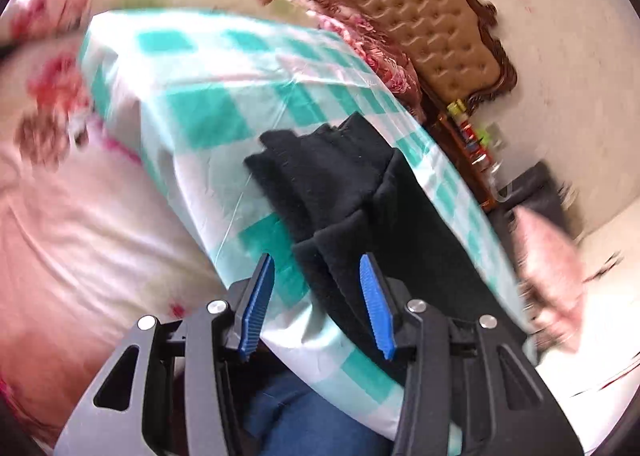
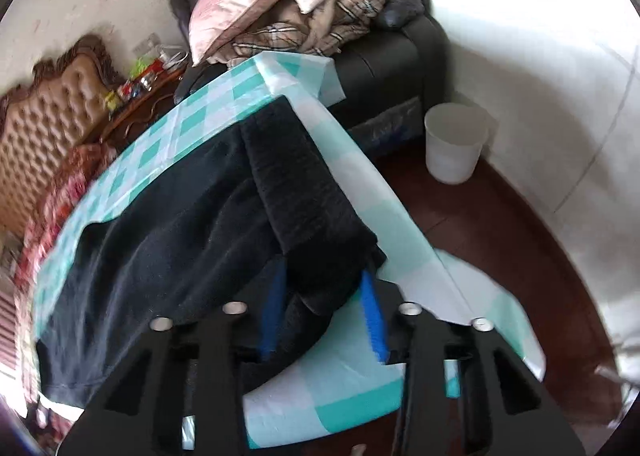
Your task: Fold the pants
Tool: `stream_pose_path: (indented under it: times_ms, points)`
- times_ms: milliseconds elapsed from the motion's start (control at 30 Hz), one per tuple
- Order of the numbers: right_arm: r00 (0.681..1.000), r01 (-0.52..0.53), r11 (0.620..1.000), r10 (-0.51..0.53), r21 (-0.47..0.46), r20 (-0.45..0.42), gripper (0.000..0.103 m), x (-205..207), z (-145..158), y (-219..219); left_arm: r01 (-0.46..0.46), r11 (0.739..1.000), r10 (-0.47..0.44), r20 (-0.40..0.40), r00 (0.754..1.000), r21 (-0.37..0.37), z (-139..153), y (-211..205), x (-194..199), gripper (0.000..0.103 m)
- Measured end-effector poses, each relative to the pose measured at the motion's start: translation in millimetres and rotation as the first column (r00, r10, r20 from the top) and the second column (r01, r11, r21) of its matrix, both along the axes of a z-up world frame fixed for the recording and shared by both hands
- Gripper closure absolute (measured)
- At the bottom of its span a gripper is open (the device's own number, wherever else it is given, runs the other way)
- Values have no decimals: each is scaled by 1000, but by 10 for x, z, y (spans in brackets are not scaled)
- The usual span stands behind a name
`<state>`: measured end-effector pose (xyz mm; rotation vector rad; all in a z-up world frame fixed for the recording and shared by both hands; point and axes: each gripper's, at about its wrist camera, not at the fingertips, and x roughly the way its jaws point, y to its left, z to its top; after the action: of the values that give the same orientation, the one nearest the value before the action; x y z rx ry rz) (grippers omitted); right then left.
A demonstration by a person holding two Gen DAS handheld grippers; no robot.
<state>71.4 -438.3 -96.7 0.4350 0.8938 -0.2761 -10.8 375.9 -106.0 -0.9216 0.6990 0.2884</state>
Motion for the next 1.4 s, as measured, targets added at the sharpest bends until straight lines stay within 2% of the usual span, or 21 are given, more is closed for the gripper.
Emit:
stream_pose_path:
  times_ms: [67,167,267,300,333,367,433,500,567,667,800,900,967,1100,1200,1300,1367,1400]
  points:
    - [1000,-14,998,14,-59,0,79,62,104,91,17,999,-16,15,1000,-48,-16,28,7,59]
    - [1000,-22,997,23,-77,11,81,141,169,120,48,988,-42,47,998,-146,-72,33,76,58]
    - [1000,-14,998,13,-64,-4,82,221,127,81,32,982,-31,11,999,-187,-162,32,214,59]
    - [1000,-14,998,14,-65,-7,82,236,116,81,26,983,-27,-1,1000,-182,-169,45,269,62]
    - [1000,-19,997,18,-72,-10,84,270,127,88,20,985,-22,-12,1000,-173,-167,60,309,81]
    - [1000,-24,996,24,-82,-6,84,295,170,101,15,990,-21,-38,999,-143,-135,59,342,86]
    - [998,-45,994,49,-98,44,86,306,341,150,34,993,-38,-38,999,-111,-51,-1,350,92]
    - [993,-59,991,70,-118,92,86,304,505,198,38,996,-41,-33,999,-86,-1,-35,339,92]
    - [992,-69,986,83,-152,90,86,347,516,230,38,996,-43,-57,997,-80,-79,-42,354,92]
    - [997,-73,984,71,-160,-14,87,481,219,178,35,995,-40,-51,998,-98,-143,-9,330,93]
    - [996,-82,989,86,-127,28,87,406,310,143,46,995,-50,-46,998,-85,-108,1,342,93]
    - [998,-44,996,41,-81,-46,86,402,37,0,35,994,-40,-39,998,-106,-154,15,327,93]
    - [999,-37,997,34,-73,-38,86,356,-59,-43,37,994,-41,-39,998,-99,-157,4,322,93]
    - [998,-43,994,38,-105,-43,86,356,-49,-26,40,993,-44,-34,998,-109,-167,22,326,93]
    - [998,-37,983,28,-178,-57,86,360,-66,13,48,993,-51,-29,998,-104,-181,35,328,93]
    - [998,-40,976,28,-213,-60,86,348,-86,45,53,993,-56,-23,998,-102,-166,92,348,92]
    - [997,-36,971,20,-237,-68,86,358,-84,74,50,993,-52,-18,998,-109,-147,138,351,86]
    - [997,-32,968,13,-248,-76,86,370,-79,89,45,994,-47,-16,999,-103,-125,151,347,78]
